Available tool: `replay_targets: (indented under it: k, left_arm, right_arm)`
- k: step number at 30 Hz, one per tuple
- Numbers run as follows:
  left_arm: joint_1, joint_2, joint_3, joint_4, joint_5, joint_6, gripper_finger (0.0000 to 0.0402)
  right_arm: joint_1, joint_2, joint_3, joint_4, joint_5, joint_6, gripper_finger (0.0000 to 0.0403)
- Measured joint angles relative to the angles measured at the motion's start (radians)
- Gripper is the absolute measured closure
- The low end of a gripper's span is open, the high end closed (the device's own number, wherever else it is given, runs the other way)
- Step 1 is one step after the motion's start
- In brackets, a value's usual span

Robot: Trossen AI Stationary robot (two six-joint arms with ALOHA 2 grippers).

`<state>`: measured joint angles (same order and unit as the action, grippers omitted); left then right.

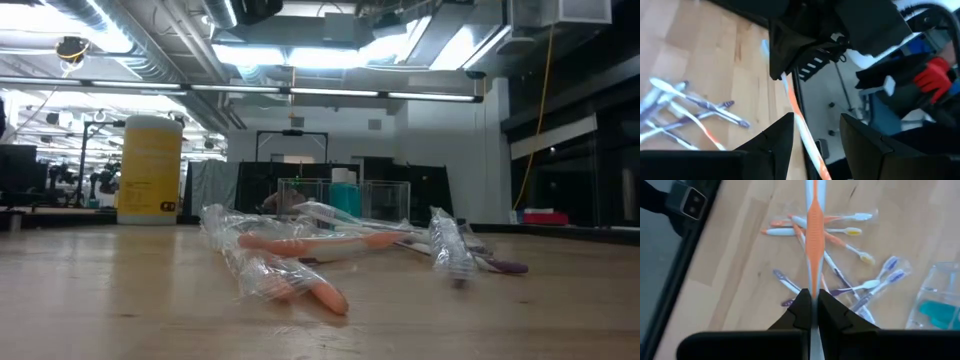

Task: Pick & Place toothbrushing station
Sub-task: Put the orange toothbrush into the transparent organizer

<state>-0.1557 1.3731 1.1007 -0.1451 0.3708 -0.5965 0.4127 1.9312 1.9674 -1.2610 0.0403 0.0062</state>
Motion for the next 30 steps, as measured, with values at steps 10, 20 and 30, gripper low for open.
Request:
replay_targets:
  k: [10,20,30]
  left_arm:
    - [0.054,0.013,0.000,0.002,0.184,-0.136,0.0247]
    - [0.108,0.021,0.000,-0.006,0.299,-0.162,0.0247]
    - [0.105,0.097,0.000,0.059,0.365,-0.169,0.0246]
  right_arm:
    - [0.008,0.028,0.069,-0.011,0.086,-0.027,0.0388]
    - [0.030,0.028,0.071,-0.004,0.158,-0.032,0.0388]
    - [0.026,0.027,0.118,-0.004,0.223,-0.044,0.0388]
